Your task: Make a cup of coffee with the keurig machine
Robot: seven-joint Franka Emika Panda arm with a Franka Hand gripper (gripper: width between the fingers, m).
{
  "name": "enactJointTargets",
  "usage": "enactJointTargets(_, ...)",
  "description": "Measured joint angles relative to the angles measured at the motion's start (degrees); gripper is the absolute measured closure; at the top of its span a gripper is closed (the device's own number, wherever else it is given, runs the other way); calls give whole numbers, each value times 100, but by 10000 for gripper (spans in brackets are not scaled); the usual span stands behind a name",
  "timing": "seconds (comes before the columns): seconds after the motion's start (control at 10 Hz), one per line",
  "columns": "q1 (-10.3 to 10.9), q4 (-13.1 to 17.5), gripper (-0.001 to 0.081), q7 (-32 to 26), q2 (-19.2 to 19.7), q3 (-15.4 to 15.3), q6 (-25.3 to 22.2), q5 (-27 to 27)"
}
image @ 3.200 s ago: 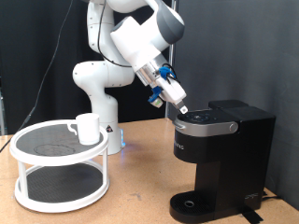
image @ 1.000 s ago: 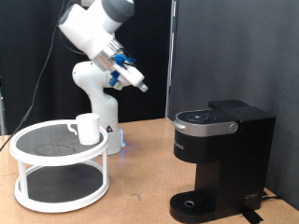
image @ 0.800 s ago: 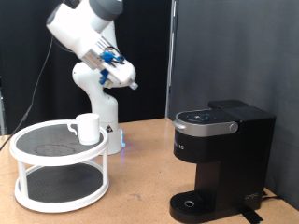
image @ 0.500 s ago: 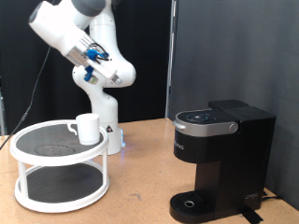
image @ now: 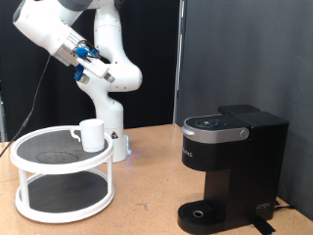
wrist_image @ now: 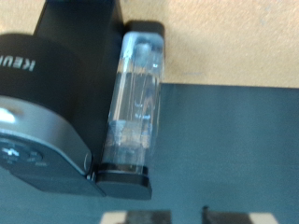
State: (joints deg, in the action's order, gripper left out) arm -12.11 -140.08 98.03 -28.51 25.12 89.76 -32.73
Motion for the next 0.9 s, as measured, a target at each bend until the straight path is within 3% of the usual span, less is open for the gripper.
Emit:
enactJointTargets(0.5, -479, 211, 806, 23, -39, 539, -366, 131)
enactJointTargets(0.9, -586, 439, 806, -28, -37, 792, -737, 596)
